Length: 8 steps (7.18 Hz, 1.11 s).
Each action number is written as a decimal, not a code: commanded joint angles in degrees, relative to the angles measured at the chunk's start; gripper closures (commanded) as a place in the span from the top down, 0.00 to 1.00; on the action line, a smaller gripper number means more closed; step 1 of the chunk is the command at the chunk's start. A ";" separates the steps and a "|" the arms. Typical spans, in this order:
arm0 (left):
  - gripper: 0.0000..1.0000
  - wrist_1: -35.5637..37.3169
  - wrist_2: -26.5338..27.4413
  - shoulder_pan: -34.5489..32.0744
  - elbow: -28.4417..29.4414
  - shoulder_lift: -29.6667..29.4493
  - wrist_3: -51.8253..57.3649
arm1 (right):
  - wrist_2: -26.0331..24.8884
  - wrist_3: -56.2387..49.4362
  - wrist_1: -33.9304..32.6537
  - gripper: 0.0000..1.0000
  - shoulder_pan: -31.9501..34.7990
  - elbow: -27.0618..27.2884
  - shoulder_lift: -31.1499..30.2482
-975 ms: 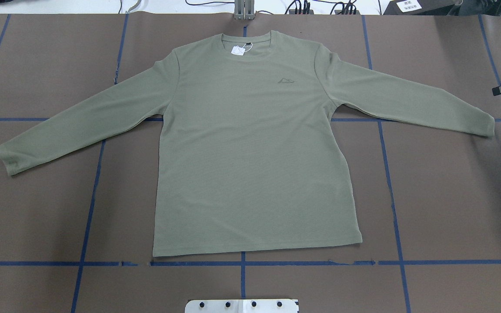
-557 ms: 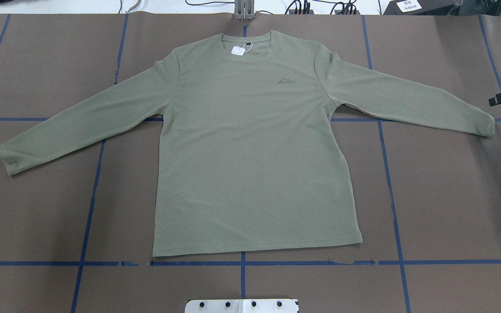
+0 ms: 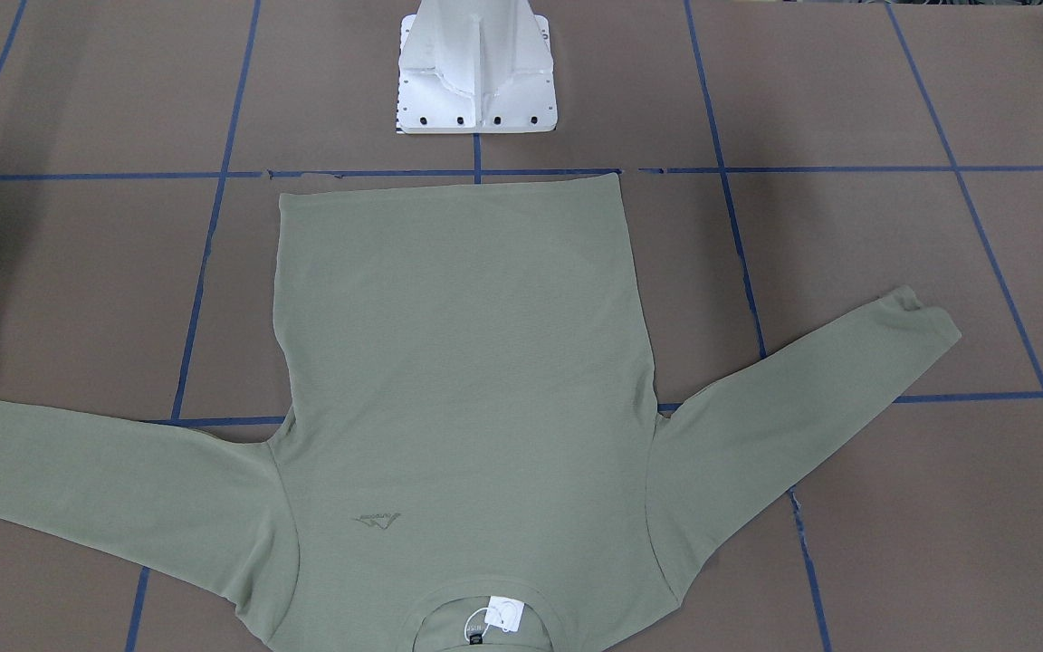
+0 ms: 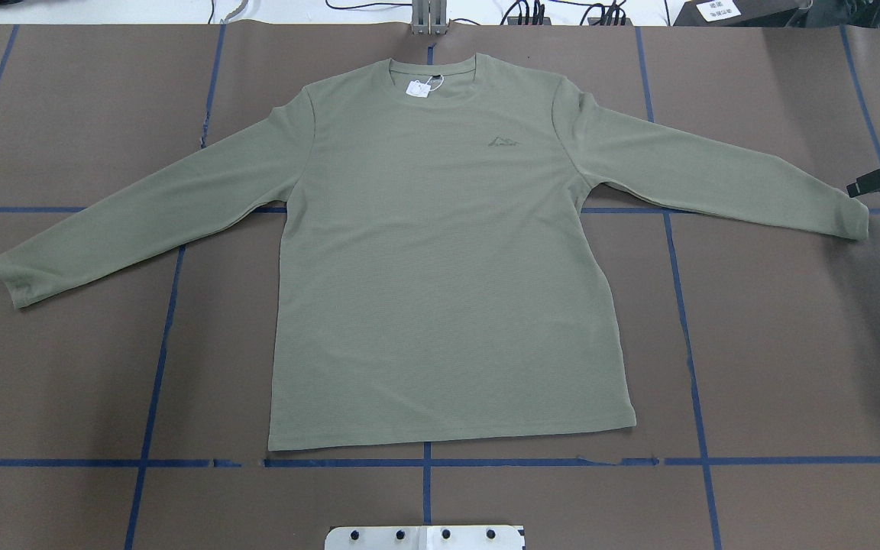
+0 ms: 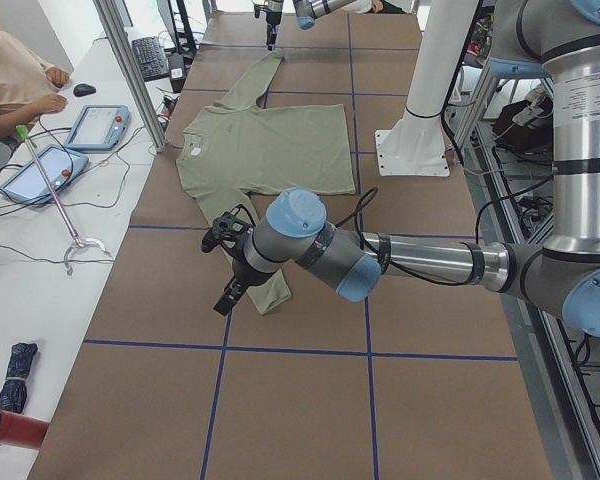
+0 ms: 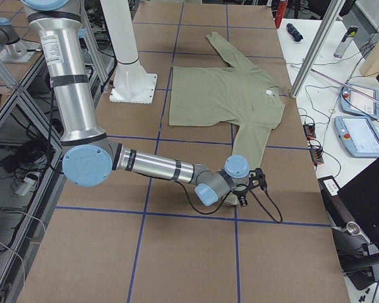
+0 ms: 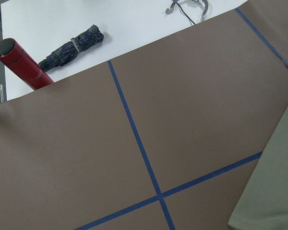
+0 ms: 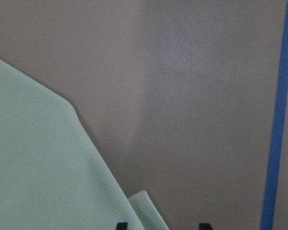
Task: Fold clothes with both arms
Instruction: 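Lower the right gripper onto the sleeve cuff nearest it and grasp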
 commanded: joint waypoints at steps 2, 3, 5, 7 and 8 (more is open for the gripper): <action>1.00 -1.04 0.02 0.00 0.17 0.09 0.00 | -0.71 0.42 0.08 0.55 -0.05 -2.16 1.36; 1.00 -1.13 0.02 0.00 0.17 0.09 0.00 | -0.36 0.86 0.17 0.55 -0.05 -1.90 1.28; 1.00 -1.13 -0.07 0.00 0.17 0.09 0.00 | 1.22 2.44 3.05 0.55 -0.05 -1.63 -0.03; 1.00 -1.13 -0.07 0.00 0.17 0.27 0.00 | 1.49 4.99 7.45 0.55 -0.31 -1.72 -2.49; 1.00 -1.13 -0.07 0.00 0.17 0.27 0.00 | 1.40 4.90 7.47 0.54 -0.49 -1.90 -2.76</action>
